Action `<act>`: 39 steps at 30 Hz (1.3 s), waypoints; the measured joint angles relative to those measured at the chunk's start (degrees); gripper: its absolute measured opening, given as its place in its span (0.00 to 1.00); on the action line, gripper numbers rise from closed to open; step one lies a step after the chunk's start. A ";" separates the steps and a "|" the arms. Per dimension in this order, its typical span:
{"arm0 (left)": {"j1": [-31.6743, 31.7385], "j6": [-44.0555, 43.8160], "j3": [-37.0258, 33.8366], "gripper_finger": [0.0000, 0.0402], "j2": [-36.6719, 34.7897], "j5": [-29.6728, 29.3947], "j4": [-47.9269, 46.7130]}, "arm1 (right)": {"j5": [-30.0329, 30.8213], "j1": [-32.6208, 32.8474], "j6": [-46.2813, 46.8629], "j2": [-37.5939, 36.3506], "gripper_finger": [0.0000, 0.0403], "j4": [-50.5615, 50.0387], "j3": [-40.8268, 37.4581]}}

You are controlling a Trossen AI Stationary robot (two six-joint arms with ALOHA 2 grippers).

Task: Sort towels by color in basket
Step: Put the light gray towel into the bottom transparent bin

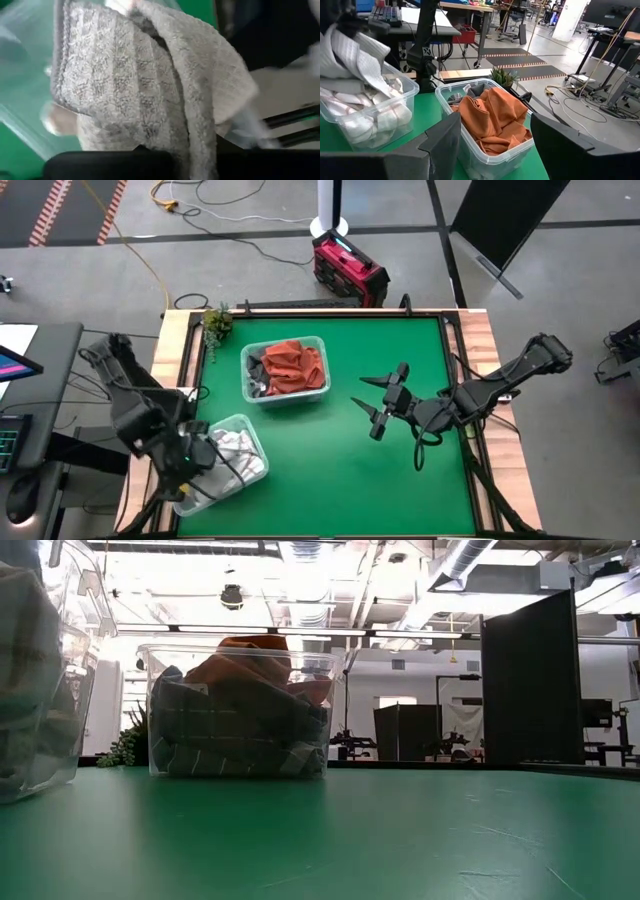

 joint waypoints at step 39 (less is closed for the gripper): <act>4.80 55.19 -35.24 0.01 1.72 5.35 26.88 | -1.24 -1.91 3.35 0.94 0.67 -1.57 -0.02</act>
